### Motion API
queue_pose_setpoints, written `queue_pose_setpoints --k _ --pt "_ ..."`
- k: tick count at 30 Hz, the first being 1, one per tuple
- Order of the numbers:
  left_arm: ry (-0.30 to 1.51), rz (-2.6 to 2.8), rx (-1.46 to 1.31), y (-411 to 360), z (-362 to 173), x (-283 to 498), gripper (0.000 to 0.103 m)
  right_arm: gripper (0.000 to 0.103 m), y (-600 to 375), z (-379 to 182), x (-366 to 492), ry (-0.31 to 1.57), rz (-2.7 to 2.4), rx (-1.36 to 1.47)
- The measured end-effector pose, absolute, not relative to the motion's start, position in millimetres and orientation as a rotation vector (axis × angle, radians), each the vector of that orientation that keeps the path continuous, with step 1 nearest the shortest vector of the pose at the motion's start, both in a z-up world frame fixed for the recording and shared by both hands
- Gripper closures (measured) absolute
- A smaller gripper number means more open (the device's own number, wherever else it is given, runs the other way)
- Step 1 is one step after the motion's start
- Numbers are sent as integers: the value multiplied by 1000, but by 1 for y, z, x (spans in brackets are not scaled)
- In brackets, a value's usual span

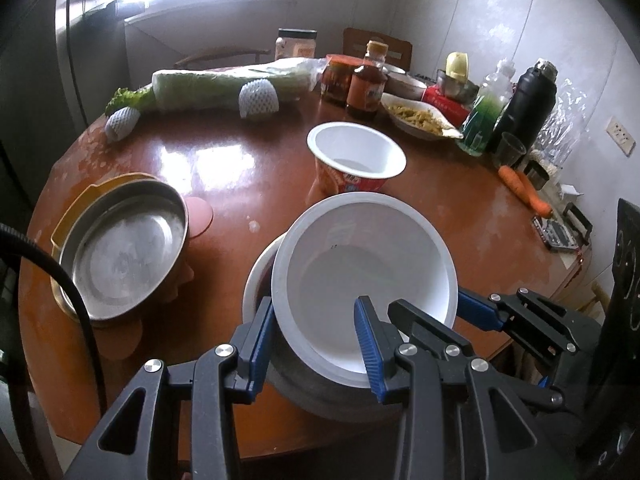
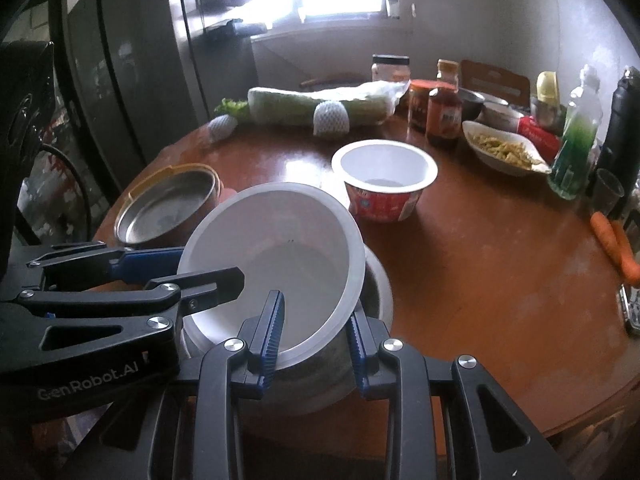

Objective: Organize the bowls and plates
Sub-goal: 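Lower the white bowl into the steel bowl with the left tool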

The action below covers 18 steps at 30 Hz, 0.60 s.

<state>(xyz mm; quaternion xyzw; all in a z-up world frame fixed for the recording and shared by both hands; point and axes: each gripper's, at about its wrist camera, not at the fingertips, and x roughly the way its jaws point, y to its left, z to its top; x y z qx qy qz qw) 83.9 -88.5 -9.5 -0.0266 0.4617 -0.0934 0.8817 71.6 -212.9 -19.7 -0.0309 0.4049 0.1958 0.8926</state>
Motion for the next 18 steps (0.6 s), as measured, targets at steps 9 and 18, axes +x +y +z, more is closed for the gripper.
queue_pose_setpoints --k 9,18 --pt "986 -179 -51 -87 -20 87 63 71 -207 -32 75 876 407 -78" --pt "985 -177 -48 -87 -20 88 63 68 -209 -33 79 885 396 -76"
